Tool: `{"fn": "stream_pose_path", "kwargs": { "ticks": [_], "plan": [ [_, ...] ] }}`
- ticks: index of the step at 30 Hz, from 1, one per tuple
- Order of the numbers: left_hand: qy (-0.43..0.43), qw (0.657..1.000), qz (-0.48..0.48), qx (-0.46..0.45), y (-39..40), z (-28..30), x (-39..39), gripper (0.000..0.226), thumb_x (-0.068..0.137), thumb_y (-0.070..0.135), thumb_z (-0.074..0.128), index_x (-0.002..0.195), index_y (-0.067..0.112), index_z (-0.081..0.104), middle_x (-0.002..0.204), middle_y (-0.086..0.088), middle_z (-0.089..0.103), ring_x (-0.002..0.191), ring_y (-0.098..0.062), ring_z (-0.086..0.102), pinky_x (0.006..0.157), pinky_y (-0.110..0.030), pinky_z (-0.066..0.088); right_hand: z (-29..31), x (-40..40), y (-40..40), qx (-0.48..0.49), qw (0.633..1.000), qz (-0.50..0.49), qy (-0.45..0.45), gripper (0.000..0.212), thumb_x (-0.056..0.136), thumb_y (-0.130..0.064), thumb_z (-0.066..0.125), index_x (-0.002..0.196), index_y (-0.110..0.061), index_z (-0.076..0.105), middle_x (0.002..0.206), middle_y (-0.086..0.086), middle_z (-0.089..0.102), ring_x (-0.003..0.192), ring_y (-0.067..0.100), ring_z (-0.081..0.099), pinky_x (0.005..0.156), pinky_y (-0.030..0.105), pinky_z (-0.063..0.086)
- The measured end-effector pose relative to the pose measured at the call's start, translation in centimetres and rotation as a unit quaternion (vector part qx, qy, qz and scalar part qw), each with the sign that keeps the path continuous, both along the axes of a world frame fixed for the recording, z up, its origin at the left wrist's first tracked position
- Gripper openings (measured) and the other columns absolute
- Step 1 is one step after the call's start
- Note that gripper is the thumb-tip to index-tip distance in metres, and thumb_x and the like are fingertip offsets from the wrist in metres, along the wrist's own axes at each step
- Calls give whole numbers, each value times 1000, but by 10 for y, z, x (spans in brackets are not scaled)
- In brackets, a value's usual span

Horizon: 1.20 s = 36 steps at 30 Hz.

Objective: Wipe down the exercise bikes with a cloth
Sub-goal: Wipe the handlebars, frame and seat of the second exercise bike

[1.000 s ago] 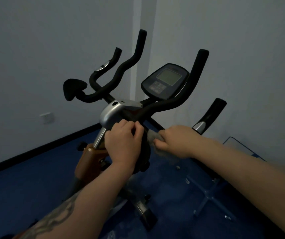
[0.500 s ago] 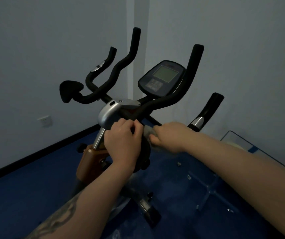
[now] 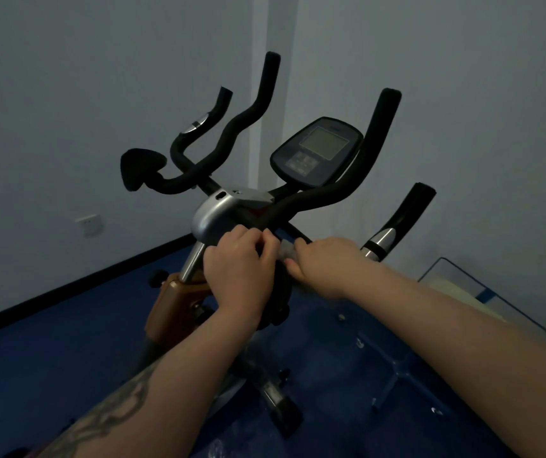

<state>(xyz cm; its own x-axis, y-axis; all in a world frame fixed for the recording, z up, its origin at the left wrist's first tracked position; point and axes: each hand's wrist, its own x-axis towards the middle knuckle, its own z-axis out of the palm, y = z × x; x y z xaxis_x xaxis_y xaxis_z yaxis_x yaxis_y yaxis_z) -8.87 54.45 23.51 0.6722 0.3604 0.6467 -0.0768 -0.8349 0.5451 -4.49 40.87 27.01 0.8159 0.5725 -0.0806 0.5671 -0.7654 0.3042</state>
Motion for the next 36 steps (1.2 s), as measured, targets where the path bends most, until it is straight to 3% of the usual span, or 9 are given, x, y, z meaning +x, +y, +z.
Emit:
{"fn": "stream_pose_path", "kwargs": {
  "ticks": [4,8,12,15,19,24,26,32,36],
  "plan": [
    [-8,1000,-10,11,1,-1,-1,34,90,32,46,57,25,46,60,11,37,50,-10,37,51,-33,35,-6,8,14,36,999,9,11,34,102,-32,40,130,-15,38,114,13,51,96,31,55,64,37,39],
    [-21,1000,-23,5,2,-1,-2,32,90,30,49,58,27,43,60,12,35,49,-9,36,53,-28,28,-13,-10,-6,122,992,-10,-37,42,98,-50,35,117,-15,47,100,9,63,81,29,61,58,33,34],
    [-12,1000,-24,-2,2,-1,-3,38,90,33,45,55,20,51,57,10,38,48,-10,37,51,-27,27,11,-19,-60,139,978,118,-100,41,91,-47,44,94,-12,63,82,6,64,73,29,59,69,36,40],
    [-7,1000,-24,-3,2,-1,-3,38,90,31,48,54,20,49,56,9,38,47,-10,36,50,-27,24,23,-7,-101,254,955,59,-139,45,90,-41,40,72,-5,60,74,9,58,70,29,54,73,37,40],
    [11,1000,-17,10,2,-2,-3,36,92,24,56,56,17,55,58,8,40,49,-10,37,54,-28,23,-12,-23,-70,406,889,-41,-208,33,85,-30,50,62,-8,54,65,6,54,69,25,51,87,39,42],
    [2,1000,-26,17,2,-3,-3,34,92,25,54,58,21,52,59,8,41,53,-12,39,65,-31,27,-13,-18,-78,270,936,131,-182,31,81,-37,59,62,-13,59,61,2,56,64,21,52,78,36,46],
    [-1,999,-27,24,2,-2,-4,35,92,29,49,57,23,48,59,10,37,52,-13,37,65,-31,28,8,-2,-96,268,940,114,-178,36,83,-37,53,60,-10,60,58,4,56,62,24,52,74,38,47],
    [-3,997,-29,70,2,-2,-2,37,91,35,43,58,23,53,60,11,43,59,-11,40,67,-31,26,-19,-12,-69,443,856,-14,-267,33,80,-28,57,53,-9,53,55,5,52,60,23,50,79,36,45],
    [-9,985,-79,154,2,-1,0,44,91,38,42,54,25,62,58,13,58,64,-10,52,74,-33,32,-23,-15,-67,311,912,127,-237,33,79,-39,58,57,-13,58,56,1,56,58,20,53,68,34,46]
  ]
}}
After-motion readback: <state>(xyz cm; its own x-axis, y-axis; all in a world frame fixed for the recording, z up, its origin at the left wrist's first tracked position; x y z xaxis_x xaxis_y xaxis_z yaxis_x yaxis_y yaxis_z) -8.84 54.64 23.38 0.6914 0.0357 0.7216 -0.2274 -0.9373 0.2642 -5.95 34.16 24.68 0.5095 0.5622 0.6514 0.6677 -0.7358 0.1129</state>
